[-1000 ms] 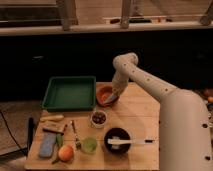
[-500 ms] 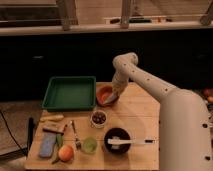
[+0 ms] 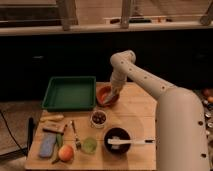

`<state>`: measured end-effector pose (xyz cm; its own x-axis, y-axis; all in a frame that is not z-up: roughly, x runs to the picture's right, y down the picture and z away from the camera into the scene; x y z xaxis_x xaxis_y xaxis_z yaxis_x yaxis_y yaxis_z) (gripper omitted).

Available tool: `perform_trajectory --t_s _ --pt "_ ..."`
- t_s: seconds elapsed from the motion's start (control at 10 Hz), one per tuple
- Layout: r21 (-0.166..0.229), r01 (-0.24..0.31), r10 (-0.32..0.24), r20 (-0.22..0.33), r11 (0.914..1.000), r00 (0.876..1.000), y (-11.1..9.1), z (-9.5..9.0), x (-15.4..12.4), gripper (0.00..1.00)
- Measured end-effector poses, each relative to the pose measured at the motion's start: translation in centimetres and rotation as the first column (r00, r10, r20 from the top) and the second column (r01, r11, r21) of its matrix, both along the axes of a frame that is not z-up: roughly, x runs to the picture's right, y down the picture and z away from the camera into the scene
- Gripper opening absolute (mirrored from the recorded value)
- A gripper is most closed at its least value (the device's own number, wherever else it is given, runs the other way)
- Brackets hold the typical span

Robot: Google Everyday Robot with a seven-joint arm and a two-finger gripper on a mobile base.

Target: Place towel in red bowl

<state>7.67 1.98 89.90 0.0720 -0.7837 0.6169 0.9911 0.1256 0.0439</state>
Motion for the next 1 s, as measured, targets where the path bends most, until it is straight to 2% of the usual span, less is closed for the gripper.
perform_trajectory --t_s 0.9,1.0 --pt "0.001 0.021 -0.021 0.011 0.9998 1.000 -0.9 0.4 -2.6 0.01" --pt "-0.003 0.022 -0.022 0.013 0.9997 1.000 -1.0 0.4 -2.6 0.10"
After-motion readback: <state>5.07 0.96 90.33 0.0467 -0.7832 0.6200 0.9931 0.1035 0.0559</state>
